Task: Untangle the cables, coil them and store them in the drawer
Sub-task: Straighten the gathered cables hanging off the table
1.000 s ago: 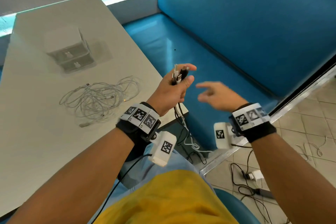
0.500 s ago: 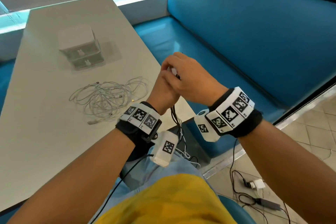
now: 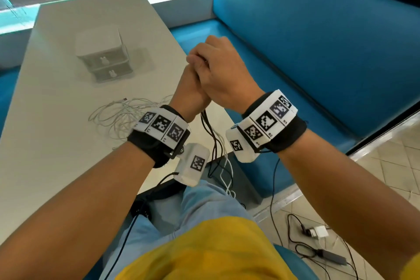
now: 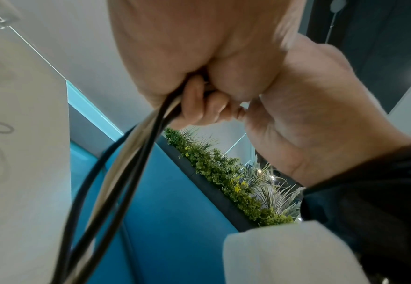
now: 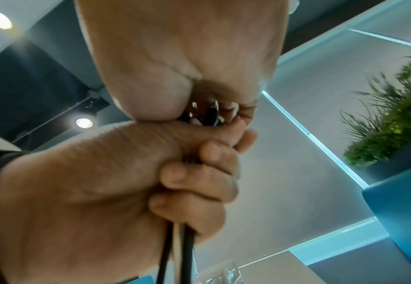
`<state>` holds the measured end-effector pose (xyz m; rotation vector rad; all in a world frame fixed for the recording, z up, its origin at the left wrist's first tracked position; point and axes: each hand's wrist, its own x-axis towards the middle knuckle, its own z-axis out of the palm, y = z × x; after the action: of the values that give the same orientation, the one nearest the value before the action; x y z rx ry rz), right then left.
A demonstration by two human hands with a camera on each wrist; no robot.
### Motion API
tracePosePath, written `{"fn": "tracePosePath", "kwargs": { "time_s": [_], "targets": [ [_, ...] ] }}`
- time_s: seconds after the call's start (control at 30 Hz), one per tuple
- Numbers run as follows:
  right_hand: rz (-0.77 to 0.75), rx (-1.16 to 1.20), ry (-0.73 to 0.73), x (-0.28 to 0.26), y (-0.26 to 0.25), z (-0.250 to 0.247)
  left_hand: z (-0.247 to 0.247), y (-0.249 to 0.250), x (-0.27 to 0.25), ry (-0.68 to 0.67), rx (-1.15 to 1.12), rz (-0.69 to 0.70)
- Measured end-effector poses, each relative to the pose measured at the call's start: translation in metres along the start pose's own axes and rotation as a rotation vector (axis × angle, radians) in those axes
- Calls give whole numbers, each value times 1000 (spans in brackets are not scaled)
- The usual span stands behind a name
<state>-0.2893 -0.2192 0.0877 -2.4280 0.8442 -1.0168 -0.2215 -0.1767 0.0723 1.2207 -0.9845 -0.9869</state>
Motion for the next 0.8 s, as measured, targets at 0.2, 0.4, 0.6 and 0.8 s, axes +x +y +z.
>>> {"fn": "tracePosePath", "kwargs": {
  "time_s": [0.2, 0.4, 0.6, 0.8],
  "targets": [
    [29, 144, 20, 8, -8, 11, -17, 3, 2, 222, 336, 266],
    [1, 273, -302, 37, -48, 30, -72, 9, -23, 124, 409, 23],
    [-59, 118, -624, 44, -81, 67, -113, 4, -47, 300, 551, 36],
    [-38, 377, -718, 37, -83, 88, -128, 1, -55, 341, 456, -76]
  ]
}}
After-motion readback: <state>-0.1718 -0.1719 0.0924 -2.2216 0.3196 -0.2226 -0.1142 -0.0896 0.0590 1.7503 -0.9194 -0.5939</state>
